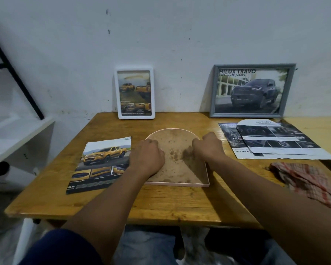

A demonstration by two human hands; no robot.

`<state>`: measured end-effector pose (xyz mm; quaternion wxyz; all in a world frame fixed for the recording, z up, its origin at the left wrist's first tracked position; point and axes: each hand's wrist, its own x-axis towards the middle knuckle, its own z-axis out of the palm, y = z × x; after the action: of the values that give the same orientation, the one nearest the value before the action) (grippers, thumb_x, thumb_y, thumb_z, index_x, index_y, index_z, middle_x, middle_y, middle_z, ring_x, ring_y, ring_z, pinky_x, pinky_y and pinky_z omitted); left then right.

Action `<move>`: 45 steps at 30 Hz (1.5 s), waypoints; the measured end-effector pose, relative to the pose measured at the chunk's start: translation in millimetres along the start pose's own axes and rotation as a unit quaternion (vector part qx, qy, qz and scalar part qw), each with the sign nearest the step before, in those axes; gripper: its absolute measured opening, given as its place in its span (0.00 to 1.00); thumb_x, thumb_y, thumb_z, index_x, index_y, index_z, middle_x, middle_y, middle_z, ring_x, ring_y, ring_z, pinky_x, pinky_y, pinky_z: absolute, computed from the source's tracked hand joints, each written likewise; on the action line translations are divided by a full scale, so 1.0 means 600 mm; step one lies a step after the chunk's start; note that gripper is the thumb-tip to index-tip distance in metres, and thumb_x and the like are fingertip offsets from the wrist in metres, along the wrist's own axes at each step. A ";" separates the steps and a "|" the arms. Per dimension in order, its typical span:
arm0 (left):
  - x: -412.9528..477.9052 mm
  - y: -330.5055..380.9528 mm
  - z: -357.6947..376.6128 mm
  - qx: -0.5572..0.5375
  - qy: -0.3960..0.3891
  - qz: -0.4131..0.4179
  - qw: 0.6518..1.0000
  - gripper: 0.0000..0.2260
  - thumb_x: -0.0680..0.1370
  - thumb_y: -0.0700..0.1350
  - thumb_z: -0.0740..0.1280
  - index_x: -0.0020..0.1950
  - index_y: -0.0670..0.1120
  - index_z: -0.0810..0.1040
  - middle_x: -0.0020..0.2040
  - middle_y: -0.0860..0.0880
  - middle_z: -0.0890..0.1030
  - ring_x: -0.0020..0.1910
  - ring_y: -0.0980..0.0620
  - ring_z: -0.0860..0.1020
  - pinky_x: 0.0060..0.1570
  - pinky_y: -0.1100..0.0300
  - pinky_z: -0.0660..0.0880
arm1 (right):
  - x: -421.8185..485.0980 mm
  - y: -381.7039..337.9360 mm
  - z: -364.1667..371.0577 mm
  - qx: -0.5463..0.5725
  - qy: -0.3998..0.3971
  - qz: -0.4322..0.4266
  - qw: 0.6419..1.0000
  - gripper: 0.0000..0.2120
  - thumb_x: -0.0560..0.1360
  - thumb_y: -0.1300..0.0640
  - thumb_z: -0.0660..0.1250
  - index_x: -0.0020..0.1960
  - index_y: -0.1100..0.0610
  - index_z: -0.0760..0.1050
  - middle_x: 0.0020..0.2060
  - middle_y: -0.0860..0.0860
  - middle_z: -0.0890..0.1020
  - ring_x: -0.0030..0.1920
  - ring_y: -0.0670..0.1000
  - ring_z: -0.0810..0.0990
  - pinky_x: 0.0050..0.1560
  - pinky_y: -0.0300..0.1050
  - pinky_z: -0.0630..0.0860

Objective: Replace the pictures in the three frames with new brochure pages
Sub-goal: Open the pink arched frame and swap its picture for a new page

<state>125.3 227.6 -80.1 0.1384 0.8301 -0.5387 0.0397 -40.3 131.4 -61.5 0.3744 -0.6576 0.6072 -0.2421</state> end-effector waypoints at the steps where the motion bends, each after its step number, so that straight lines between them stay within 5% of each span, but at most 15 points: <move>1: 0.001 0.002 -0.001 -0.008 -0.002 -0.004 1.000 0.15 0.82 0.53 0.59 0.57 0.46 0.80 0.57 0.45 0.81 0.55 0.45 0.78 0.52 0.49 0.78 | 0.004 -0.003 -0.009 0.047 -0.004 0.034 0.998 0.20 0.76 0.49 0.64 0.64 0.59 0.70 0.57 0.57 0.78 0.54 0.59 0.79 0.50 0.54 0.80; 4: 0.000 0.014 -0.001 -0.033 -0.010 -0.008 0.999 0.16 0.81 0.55 0.60 0.56 0.46 0.80 0.56 0.45 0.80 0.55 0.45 0.77 0.52 0.48 0.78 | 0.004 -0.006 -0.025 0.141 -0.022 0.082 0.986 0.15 0.78 0.54 0.63 0.61 0.60 0.71 0.53 0.58 0.78 0.48 0.57 0.78 0.38 0.48 0.75; 11: 0.010 0.047 -0.037 -0.198 -0.078 -0.016 0.977 0.17 0.84 0.53 0.59 0.67 0.47 0.78 0.65 0.45 0.79 0.62 0.44 0.76 0.62 0.45 0.75 | 0.009 -0.028 -0.077 0.276 -0.015 0.067 0.959 0.06 0.76 0.64 0.62 0.51 0.62 0.77 0.45 0.60 0.81 0.43 0.55 0.79 0.40 0.49 0.77; 16: 0.031 0.125 -0.098 -0.338 -0.121 -0.009 0.933 0.22 0.84 0.60 0.56 0.73 0.52 0.73 0.66 0.51 0.77 0.58 0.51 0.76 0.51 0.56 0.73 | 0.006 -0.082 -0.129 0.349 -0.042 0.010 0.936 0.09 0.79 0.62 0.63 0.55 0.63 0.79 0.41 0.55 0.82 0.29 0.44 0.78 0.30 0.38 0.71; 20: 0.039 0.147 -0.149 -0.434 -0.189 -0.038 0.880 0.35 0.79 0.71 0.54 0.79 0.50 0.66 0.74 0.45 0.71 0.68 0.42 0.73 0.63 0.45 0.74 | 0.005 -0.111 -0.153 0.421 -0.047 -0.018 0.906 0.10 0.80 0.63 0.62 0.56 0.63 0.79 0.36 0.53 0.84 0.34 0.48 0.83 0.38 0.42 0.78; 23: 0.033 0.141 -0.180 -0.450 -0.237 -0.061 0.859 0.47 0.68 0.78 0.56 0.78 0.50 0.67 0.74 0.44 0.72 0.66 0.40 0.74 0.51 0.49 0.76 | -0.001 -0.121 -0.161 0.421 -0.056 -0.055 0.904 0.11 0.81 0.61 0.60 0.58 0.62 0.78 0.42 0.56 0.87 0.43 0.53 0.87 0.53 0.49 0.81; 25: 0.033 0.134 -0.200 -0.446 -0.252 -0.064 0.856 0.42 0.69 0.75 0.61 0.73 0.48 0.71 0.67 0.44 0.76 0.59 0.41 0.78 0.43 0.52 0.78 | -0.004 -0.122 -0.161 0.420 -0.078 -0.068 0.902 0.12 0.82 0.57 0.59 0.59 0.61 0.78 0.45 0.56 0.87 0.48 0.54 0.86 0.53 0.52 0.80; 29: 0.048 0.114 -0.247 -0.408 -0.178 -0.060 0.893 0.15 0.78 0.56 0.69 0.53 0.44 0.79 0.49 0.44 0.82 0.43 0.46 0.81 0.31 0.59 0.77 | -0.010 -0.123 -0.154 0.386 -0.124 -0.096 0.909 0.16 0.84 0.49 0.57 0.59 0.58 0.78 0.49 0.56 0.87 0.52 0.55 0.85 0.48 0.51 0.75; 34: 0.063 0.083 -0.260 -0.362 -0.053 -0.067 0.928 0.14 0.77 0.49 0.72 0.37 0.40 0.78 0.32 0.45 0.79 0.26 0.53 0.76 0.25 0.62 0.68 | -0.011 -0.112 -0.129 0.284 -0.113 -0.112 0.945 0.16 0.83 0.47 0.59 0.57 0.57 0.79 0.47 0.54 0.86 0.49 0.54 0.83 0.49 0.51 0.75; 39: 0.050 0.052 -0.180 -0.389 -0.047 -0.145 0.909 0.14 0.81 0.51 0.69 0.47 0.40 0.80 0.41 0.44 0.82 0.38 0.47 0.82 0.36 0.54 0.77 | -0.002 -0.043 -0.086 0.087 -0.042 -0.172 0.980 0.14 0.82 0.47 0.61 0.54 0.56 0.79 0.48 0.52 0.82 0.50 0.53 0.80 0.55 0.56 0.78; 42: 0.038 0.036 -0.111 -0.415 -0.071 -0.197 0.885 0.14 0.82 0.51 0.66 0.49 0.40 0.82 0.46 0.43 0.84 0.44 0.45 0.83 0.49 0.49 0.81 | -0.002 0.006 -0.067 -0.031 -0.018 -0.193 0.980 0.14 0.81 0.47 0.62 0.62 0.53 0.77 0.54 0.51 0.80 0.52 0.52 0.79 0.53 0.55 0.79; 45: 0.019 0.016 -0.053 -0.408 -0.091 -0.214 0.883 0.19 0.82 0.54 0.66 0.44 0.40 0.80 0.46 0.39 0.83 0.44 0.44 0.81 0.47 0.50 0.77 | 0.001 0.049 -0.053 -0.104 0.002 -0.190 0.976 0.19 0.79 0.43 0.62 0.65 0.51 0.75 0.62 0.54 0.78 0.60 0.56 0.76 0.59 0.58 0.77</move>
<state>123.9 222.2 -45.6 0.4206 0.7953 -0.3263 -0.2901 -82.9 124.9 -65.5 0.2501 -0.7958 0.4941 -0.2451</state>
